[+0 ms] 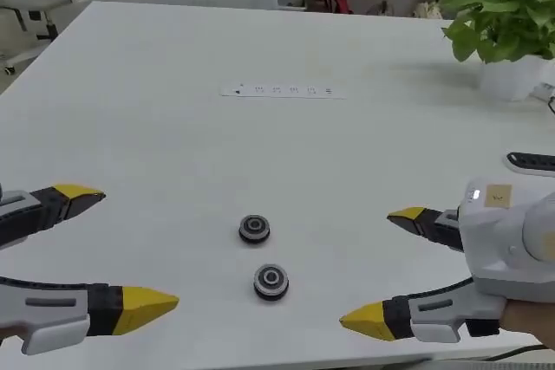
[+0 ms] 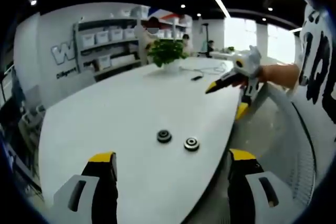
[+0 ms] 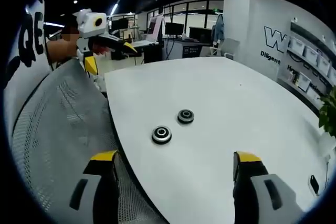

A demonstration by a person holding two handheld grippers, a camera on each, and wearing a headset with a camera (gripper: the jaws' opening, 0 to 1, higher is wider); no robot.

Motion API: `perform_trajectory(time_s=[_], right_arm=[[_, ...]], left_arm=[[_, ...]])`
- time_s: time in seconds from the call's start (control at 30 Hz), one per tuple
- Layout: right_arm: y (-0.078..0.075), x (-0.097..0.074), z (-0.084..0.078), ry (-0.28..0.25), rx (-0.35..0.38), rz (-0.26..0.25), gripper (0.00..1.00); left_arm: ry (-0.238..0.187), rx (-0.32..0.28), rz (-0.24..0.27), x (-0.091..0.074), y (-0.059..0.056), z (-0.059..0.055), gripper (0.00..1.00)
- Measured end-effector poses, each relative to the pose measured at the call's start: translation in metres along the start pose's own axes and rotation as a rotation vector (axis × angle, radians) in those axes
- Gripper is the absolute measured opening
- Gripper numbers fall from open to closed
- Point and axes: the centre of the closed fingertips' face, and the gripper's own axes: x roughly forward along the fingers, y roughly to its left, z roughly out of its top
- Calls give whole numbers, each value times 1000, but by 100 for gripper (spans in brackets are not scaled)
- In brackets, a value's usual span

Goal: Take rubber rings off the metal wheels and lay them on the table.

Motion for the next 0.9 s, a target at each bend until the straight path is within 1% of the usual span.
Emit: perform_trajectory(time_s=[0.3, 0.57, 0.73, 0.9], right_arm=[[0, 0, 0, 11, -14, 9, 85], [-3, 2, 3, 1, -14, 11, 84], [-6, 3, 6, -3, -23, 12, 84], [-7, 5, 13, -15, -41, 19, 83]], left_arm=[[0, 5, -5, 1, 1, 3, 88], [1, 17, -7, 2, 3, 4, 88], [-3, 31, -8, 3, 6, 7, 87], [-4, 50, -7, 3, 10, 12, 86]])
